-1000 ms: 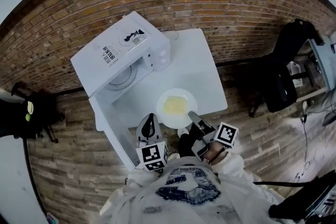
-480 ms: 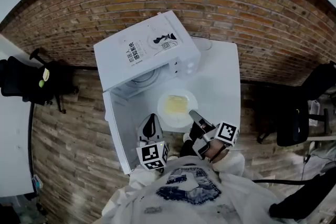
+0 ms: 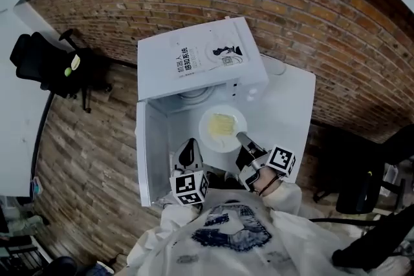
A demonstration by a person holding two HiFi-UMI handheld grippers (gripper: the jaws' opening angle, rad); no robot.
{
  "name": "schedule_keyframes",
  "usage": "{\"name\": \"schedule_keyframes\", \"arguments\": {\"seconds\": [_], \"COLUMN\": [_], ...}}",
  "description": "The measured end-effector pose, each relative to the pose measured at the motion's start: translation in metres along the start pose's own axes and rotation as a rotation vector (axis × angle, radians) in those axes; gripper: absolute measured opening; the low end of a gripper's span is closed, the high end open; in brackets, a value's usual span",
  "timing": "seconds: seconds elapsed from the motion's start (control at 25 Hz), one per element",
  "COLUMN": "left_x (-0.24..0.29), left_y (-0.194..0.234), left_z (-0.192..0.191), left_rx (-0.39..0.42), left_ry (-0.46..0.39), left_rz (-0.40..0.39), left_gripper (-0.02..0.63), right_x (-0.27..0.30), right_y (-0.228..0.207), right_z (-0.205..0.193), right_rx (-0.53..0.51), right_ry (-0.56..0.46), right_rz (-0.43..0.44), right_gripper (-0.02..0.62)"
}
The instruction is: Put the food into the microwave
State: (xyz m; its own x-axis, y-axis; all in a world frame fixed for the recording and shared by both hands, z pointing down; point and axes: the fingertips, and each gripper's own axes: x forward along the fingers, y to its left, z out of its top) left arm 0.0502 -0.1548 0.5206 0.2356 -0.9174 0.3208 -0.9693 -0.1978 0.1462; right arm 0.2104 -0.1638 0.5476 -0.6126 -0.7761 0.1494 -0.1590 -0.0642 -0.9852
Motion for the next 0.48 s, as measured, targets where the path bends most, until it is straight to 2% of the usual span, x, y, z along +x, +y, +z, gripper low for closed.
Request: {"name": "schedule_keyframes", "arguments": {"seconds": [0.48], "left_x": [0.032], "left_y": [0.033], "left_z": [0.001], "left_rx": [-0.004], "left_ry": [-0.017], "left_rz": [0.068], "left_gripper": [0.008], "right_x": [0.057], "right_y": [-0.02], "right_z": [-0.004], "right_rx": [0.038], "right_ry": [0.087], "right_rz": [-0.041], "right_gripper": [0.025]}}
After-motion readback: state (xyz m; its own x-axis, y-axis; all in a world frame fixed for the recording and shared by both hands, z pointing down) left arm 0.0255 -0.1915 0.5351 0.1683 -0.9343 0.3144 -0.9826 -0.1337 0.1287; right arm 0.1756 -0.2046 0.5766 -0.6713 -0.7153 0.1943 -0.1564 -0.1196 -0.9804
